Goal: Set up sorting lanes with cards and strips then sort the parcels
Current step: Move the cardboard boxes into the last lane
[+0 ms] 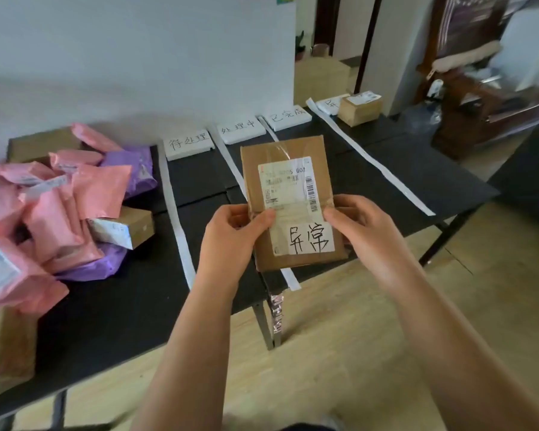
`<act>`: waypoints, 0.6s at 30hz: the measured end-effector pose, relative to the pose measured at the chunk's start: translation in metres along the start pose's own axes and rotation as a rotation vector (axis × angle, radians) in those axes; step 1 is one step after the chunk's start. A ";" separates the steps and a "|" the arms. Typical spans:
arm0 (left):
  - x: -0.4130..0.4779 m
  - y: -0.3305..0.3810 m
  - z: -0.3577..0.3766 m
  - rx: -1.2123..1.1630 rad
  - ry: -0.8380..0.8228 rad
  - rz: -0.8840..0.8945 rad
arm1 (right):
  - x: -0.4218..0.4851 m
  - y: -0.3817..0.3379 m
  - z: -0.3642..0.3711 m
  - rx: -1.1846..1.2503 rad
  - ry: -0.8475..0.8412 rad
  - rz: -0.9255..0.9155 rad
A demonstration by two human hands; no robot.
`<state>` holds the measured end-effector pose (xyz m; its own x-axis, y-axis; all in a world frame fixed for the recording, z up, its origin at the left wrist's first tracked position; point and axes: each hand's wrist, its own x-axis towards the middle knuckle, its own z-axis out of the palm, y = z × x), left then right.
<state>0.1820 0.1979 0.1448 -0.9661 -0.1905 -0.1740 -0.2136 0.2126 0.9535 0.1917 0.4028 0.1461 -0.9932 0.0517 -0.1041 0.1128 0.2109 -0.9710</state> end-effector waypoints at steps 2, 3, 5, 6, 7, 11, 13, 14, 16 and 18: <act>-0.005 0.010 0.026 0.009 -0.009 0.010 | -0.001 0.003 -0.029 0.002 0.011 -0.003; -0.008 0.015 0.038 0.015 -0.011 0.017 | -0.002 0.004 -0.042 0.007 0.017 -0.004; -0.013 0.026 0.058 0.007 -0.017 0.029 | -0.004 0.005 -0.065 0.024 0.034 -0.013; -0.015 0.031 0.067 -0.008 -0.026 0.034 | -0.006 0.005 -0.076 0.038 0.051 -0.023; -0.017 0.037 0.075 -0.027 -0.039 0.035 | -0.007 0.004 -0.085 0.057 0.074 -0.035; -0.024 0.064 0.095 -0.068 -0.091 0.055 | -0.013 -0.007 -0.113 0.137 0.153 -0.074; -0.026 0.077 0.100 -0.084 -0.115 0.092 | -0.017 -0.013 -0.123 0.165 0.160 -0.093; -0.028 0.084 0.101 -0.092 -0.125 0.113 | -0.020 -0.016 -0.127 0.172 0.155 -0.104; -0.031 0.094 0.101 -0.104 -0.134 0.155 | -0.024 -0.021 -0.133 0.173 0.137 -0.125; -0.033 0.102 0.099 -0.130 -0.148 0.192 | -0.029 -0.025 -0.138 0.195 0.127 -0.148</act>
<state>0.1779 0.3207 0.2237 -0.9998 -0.0144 -0.0119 -0.0134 0.1046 0.9944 0.2214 0.5308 0.2032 -0.9856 0.1591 0.0582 -0.0535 0.0338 -0.9980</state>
